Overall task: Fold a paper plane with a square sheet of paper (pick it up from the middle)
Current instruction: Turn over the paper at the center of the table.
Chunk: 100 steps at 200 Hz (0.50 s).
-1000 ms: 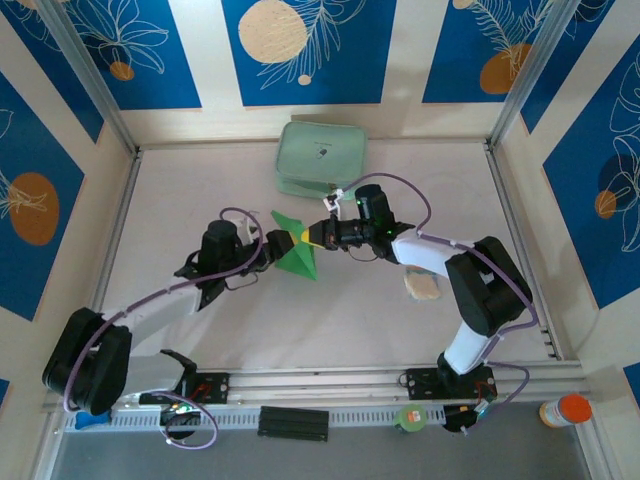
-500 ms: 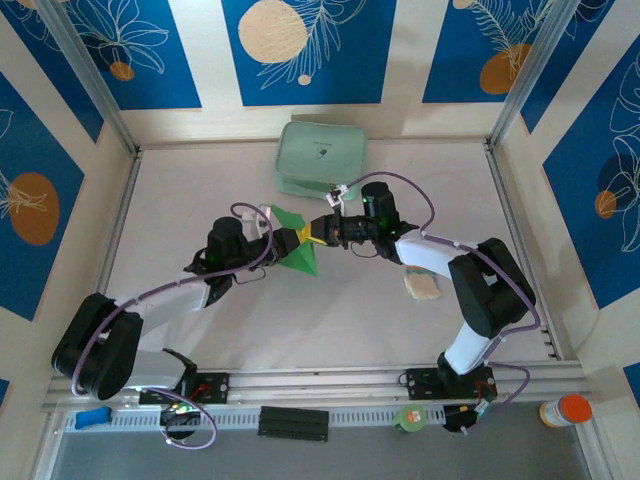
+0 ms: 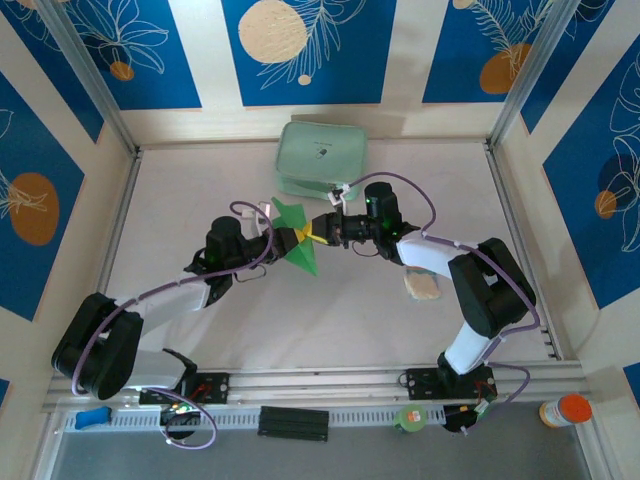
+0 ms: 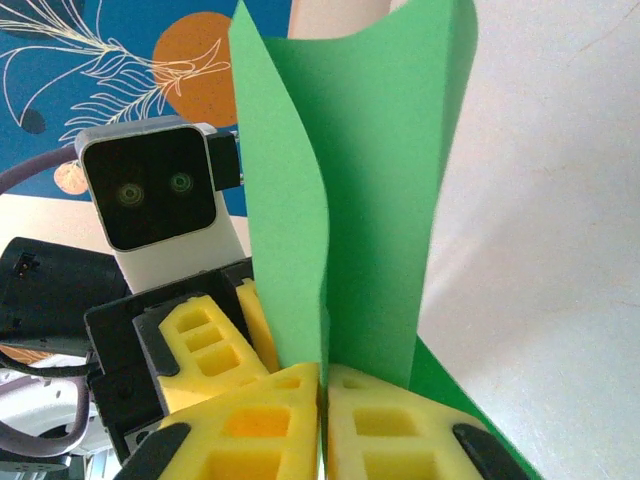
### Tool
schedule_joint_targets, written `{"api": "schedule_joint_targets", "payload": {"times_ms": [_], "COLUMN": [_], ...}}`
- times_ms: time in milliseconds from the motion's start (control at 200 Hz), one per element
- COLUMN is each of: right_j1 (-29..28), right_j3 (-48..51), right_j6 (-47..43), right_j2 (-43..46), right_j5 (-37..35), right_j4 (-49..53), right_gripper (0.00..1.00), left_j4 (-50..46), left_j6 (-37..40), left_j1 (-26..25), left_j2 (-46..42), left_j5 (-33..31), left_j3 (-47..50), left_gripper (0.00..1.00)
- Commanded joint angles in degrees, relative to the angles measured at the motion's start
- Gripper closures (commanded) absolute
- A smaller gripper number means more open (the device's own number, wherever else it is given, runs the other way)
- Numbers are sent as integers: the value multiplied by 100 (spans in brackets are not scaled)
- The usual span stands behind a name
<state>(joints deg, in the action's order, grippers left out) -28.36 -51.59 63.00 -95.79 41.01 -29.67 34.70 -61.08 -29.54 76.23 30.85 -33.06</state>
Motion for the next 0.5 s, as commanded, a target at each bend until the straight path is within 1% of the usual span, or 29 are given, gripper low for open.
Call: {"api": "schedule_joint_targets", "payload": {"times_ms": [0, 130, 225, 385, 455, 495], "right_j1": [50, 98, 178, 392, 465, 489], "right_j3": [130, 182, 236, 321, 365, 369], "right_j6": [68, 26, -193, -952, -1329, -1546], "right_j2": [75, 167, 337, 902, 1230, 1410], "right_j5": [139, 62, -129, -953, -1450, -1777], "right_j4": [-83, -24, 264, 1387, 1913, 2238], "right_gripper": [87, 82, 77, 63, 58, 55], "left_j4": [159, -44, -336, -1175, -1849, -2423], "left_j6": [87, 213, 357, 817, 1188, 1461], "left_j1": [-31, -34, -21, 2, 3, 4], "left_j2": [2, -39, -106, -309, -403, -441], "left_j5": [-23, -74, -131, -309, -513, -697], "left_j3": [-38, -82, -142, -322, -487, -643], "left_gripper": [88, 91, 94, 94, 94, 94]}}
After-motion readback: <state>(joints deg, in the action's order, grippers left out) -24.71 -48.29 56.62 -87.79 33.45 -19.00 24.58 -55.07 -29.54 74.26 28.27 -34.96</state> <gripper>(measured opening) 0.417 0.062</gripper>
